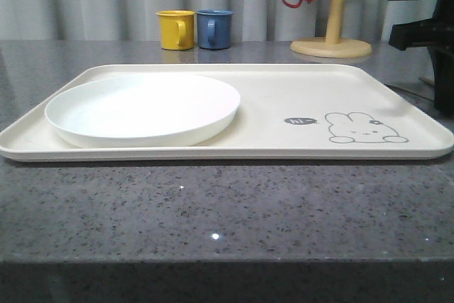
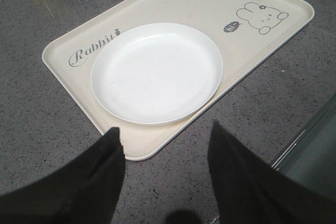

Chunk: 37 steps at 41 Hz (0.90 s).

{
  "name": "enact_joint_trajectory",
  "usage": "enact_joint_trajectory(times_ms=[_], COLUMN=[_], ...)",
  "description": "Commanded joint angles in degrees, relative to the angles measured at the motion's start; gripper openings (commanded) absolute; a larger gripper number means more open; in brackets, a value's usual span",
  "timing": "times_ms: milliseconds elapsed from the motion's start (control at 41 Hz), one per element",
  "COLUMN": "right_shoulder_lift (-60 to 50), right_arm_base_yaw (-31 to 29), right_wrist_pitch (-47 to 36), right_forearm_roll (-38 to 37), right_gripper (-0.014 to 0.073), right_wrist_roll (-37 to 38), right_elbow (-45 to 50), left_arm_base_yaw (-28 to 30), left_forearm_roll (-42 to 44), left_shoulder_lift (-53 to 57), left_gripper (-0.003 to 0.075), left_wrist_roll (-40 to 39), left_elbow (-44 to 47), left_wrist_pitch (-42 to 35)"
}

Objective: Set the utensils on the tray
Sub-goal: 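Lower the right gripper and grasp the fork, then carry the fork onto the tray beside the plate and release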

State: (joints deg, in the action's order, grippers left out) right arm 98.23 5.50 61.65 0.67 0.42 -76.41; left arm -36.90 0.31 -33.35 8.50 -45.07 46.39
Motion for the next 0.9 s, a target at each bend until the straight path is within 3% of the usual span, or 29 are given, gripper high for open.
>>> enact_joint_trajectory(times_ms=[0,317,561,732,879], right_shoulder_lift=[-2.19,-2.40,-5.09,-4.63,-3.03], right_arm_base_yaw=[0.07,0.07,1.29,8.24,15.43], right_wrist_pitch=[-0.84,0.29,6.94,9.57,8.13], right_forearm_roll=[0.26,0.26,1.58,4.98,4.83], right_gripper=[0.0048,-0.0006,-0.0006,-0.0004,-0.0004], right_wrist_roll=[-0.42,-0.42,-0.42,0.59,8.13], right_elbow=[-1.72,-1.91,-7.90,-12.61,-14.40], left_arm_base_yaw=[-0.35,-0.35,-0.35,-0.35,-0.35], left_forearm_roll=[-0.31,-0.31,-0.31,-0.31,-0.31], left_shoulder_lift=[-0.12,-0.12,-0.12,-0.12,-0.12], left_gripper=[0.0358,0.0358,0.0358,0.0358,0.0358], left_wrist_roll=[-0.45,-0.45,-0.45,-0.45,-0.45], left_elbow=[-1.46,-1.46,-1.46,-1.46,-1.46], left_wrist_pitch=[-4.20,-4.20,-4.20,-4.30,-4.30])
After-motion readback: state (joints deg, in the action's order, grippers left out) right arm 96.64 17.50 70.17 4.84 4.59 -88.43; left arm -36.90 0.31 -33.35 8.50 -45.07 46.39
